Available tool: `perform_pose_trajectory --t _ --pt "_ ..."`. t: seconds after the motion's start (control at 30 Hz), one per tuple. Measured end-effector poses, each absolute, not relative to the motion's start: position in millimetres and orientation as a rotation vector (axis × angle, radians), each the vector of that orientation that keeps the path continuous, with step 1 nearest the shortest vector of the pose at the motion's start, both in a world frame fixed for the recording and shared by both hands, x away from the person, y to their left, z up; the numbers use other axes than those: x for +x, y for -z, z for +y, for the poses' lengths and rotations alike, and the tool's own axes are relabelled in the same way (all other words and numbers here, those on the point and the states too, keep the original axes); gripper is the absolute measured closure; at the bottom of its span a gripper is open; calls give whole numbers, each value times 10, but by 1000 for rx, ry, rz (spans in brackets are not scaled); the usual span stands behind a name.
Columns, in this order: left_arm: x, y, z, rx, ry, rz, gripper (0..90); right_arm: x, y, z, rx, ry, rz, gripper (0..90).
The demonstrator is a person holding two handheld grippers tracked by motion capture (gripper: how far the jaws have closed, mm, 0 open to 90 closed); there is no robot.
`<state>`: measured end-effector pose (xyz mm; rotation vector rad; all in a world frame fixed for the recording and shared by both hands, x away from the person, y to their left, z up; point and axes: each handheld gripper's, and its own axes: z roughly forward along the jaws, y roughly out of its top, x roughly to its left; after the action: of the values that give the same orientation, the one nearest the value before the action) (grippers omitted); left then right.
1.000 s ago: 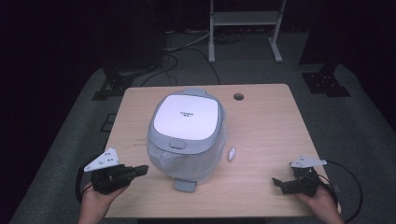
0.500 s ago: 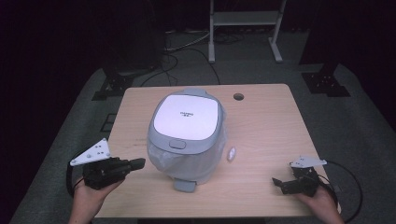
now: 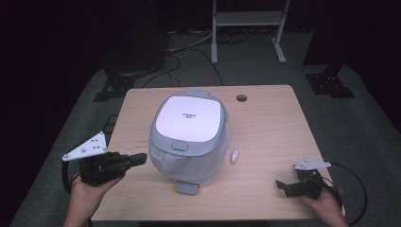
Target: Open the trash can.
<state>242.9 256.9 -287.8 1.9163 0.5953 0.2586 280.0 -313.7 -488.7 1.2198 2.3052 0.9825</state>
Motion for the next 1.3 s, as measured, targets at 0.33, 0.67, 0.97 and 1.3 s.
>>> perform_pose_trajectory --t 0.33,0.67,0.97,1.3 --pt "2455 2718 2473 1899 -255 559 900 2800 4887 -3137 1220 -982 2305 21" --pt "2513 2598 2296 1887 -253 503 900 2800 4887 -3137 1220 -983 2305 21" --pt "2562 2545 2115 1886 -244 454 900 2800 4887 -3137 1220 -983 2305 21" --pt "2632 2587 1911 1917 -218 424 900 2800 4887 -3138 1222 -983 2305 21"
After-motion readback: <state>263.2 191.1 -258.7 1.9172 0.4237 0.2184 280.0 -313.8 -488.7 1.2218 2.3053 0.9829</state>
